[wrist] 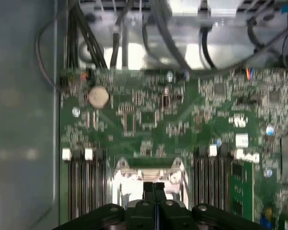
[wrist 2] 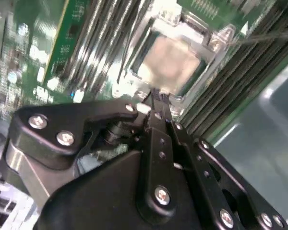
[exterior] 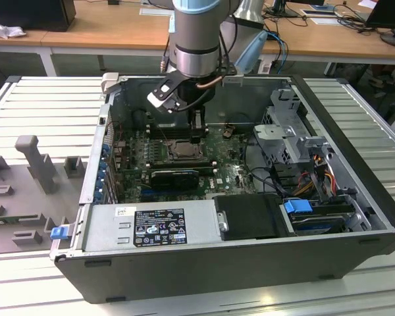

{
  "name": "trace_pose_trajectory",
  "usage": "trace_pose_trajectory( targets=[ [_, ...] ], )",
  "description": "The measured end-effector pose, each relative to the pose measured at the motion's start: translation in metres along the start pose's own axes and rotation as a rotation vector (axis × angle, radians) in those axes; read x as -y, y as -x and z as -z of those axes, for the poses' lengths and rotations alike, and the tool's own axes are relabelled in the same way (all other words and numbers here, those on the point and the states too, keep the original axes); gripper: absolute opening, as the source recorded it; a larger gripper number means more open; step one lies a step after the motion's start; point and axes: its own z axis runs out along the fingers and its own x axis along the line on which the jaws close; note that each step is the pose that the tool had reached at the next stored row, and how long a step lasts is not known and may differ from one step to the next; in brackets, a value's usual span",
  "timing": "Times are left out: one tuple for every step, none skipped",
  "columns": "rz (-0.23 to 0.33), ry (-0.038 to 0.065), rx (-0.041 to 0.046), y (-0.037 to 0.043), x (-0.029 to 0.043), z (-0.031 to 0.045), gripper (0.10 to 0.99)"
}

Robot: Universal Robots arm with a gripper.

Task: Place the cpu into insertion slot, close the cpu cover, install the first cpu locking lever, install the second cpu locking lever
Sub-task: 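Close the cpu cover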

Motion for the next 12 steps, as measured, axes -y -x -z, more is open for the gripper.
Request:
trace_pose_trajectory(
  targets=[
    [0.004,-0.001,-0.0002,0.0000,0.0025,-0.0011,0.106],
    [0.010,-0.002,-0.0006,0.0000,0.0033,-0.0020,0.106],
    [0.019,-0.002,-0.0010,0.0000,0.0037,-0.0026,0.106],
    [0.028,-0.002,-0.0013,0.0001,0.0043,-0.0028,0.106],
    [0.034,-0.002,-0.0015,0.0001,0.0051,-0.0028,0.106],
    [0.038,-0.002,-0.0019,0.0000,0.0074,-0.0028,0.106],
    [0.038,-0.002,-0.0020,0.0001,0.0084,-0.0027,0.106],
    [0.038,-0.002,-0.0019,0.0000,0.0090,-0.0027,0.106],
    [0.038,-0.002,-0.0020,0.0001,0.0101,-0.0027,0.106],
    [0.038,-0.002,-0.0019,0.0001,0.0106,-0.0026,0.106],
    [0.038,-0.002,-0.0019,0.0001,0.0109,-0.0026,0.106],
    [0.038,-0.002,-0.0019,0.0001,0.0112,-0.0026,0.106]
  ],
)
